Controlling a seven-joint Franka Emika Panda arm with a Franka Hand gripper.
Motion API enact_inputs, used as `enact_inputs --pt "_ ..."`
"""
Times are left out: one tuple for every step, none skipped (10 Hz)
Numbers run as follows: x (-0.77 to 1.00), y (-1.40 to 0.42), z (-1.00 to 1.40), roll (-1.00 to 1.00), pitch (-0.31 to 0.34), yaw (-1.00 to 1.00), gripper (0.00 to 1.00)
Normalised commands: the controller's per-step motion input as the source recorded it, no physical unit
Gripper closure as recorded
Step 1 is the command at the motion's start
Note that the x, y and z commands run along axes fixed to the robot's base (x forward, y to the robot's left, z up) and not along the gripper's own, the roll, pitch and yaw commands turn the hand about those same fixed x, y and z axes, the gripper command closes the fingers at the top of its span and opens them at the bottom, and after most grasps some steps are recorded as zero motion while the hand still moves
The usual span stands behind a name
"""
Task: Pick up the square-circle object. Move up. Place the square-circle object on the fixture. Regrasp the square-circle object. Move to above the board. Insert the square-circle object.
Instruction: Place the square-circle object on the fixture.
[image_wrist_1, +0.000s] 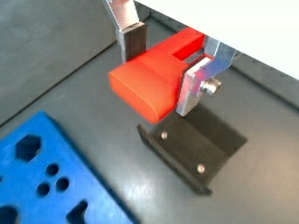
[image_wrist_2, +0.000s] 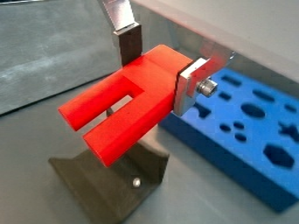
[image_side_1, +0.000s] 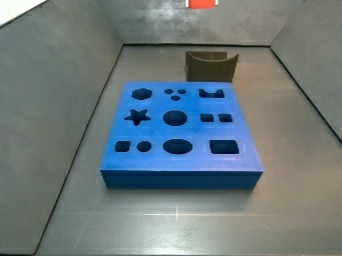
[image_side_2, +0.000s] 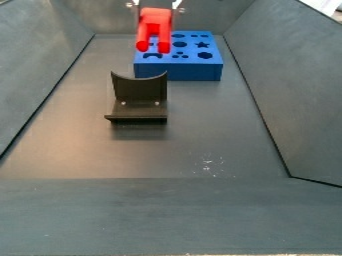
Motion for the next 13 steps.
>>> enact_inputs --pt "0.55 0.06 -0.02 -1.0 0.127 -0.03 1.0" --pt "0.45 0.05 -0.01 -1.0 0.137 -0.04 1.0" --pt "0.35 0.05 -0.01 -1.0 0.146 -0.06 1.0" --pt "0.25 0.05 -0.01 -1.0 0.157 -0.09 1.0" --pt "0.12 0.05 -0.01 -0.88 0.152 -0.11 1.0" --pt "0.06 0.05 -0.01 -0.7 0.116 -0.12 1.0" --pt "0.05 0.04 -0.01 -0.52 0.077 -0.13 1.0" --pt "0.06 0.04 -0.01 -0.34 0.053 -0.13 1.0" --pt "0.06 0.02 -0.01 -0.21 0.039 -0.11 1.0" --pt "0.13 0.13 -1.0 -1.0 0.25 -0.1 1.0" --pt "0.13 0.14 -1.0 -1.0 0.243 -0.1 1.0" --pt "0.14 0.14 -1.0 -1.0 0.256 -0.14 1.0" --pt "0.16 0.14 -1.0 -0.83 0.228 -0.19 1.0"
